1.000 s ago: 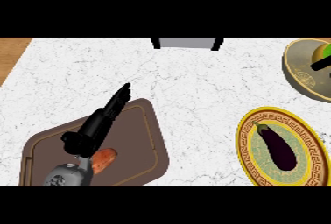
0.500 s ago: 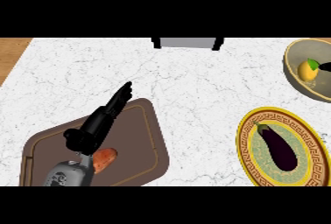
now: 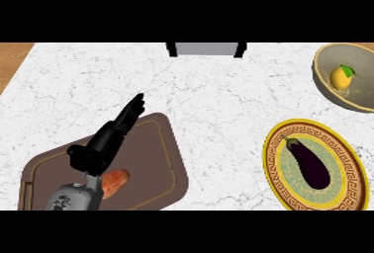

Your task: Pick the lemon from the plate and place it in the bowl

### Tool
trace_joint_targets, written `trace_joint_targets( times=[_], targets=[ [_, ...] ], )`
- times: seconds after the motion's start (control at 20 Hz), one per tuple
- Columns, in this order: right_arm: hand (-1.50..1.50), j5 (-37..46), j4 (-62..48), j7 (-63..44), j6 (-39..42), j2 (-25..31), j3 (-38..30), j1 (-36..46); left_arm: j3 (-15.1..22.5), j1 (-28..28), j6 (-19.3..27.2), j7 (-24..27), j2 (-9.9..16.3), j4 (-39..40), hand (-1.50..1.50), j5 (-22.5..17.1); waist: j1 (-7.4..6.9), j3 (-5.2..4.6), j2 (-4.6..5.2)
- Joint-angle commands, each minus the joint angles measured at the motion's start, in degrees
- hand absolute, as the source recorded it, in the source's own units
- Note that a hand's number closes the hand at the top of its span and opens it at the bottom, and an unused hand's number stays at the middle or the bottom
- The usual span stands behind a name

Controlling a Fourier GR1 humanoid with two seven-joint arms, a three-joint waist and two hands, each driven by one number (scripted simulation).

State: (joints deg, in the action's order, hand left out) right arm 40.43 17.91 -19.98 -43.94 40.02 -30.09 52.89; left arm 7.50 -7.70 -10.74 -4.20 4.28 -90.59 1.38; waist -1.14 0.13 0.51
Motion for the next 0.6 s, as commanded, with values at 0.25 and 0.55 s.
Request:
trace_joint_targets(
  times=[0.25, 0.55],
  targets=[
    [-1.5, -11.4, 13.2, 7.8, -2.0, 0.3, -7.5, -15.4, -3.9, 2.0, -1.9, -0.2, 3.0, -1.6, 0.0, -2.4, 2.57, -0.17, -1.03],
    [-1.5, -19.9, 29.4, 9.9, 6.0, -1.2, -11.5, -31.0, -1.0, 3.5, 1.5, -0.9, 0.0, -2.7, 0.0, 1.1, 3.67, -0.22, -1.3]
  ],
)
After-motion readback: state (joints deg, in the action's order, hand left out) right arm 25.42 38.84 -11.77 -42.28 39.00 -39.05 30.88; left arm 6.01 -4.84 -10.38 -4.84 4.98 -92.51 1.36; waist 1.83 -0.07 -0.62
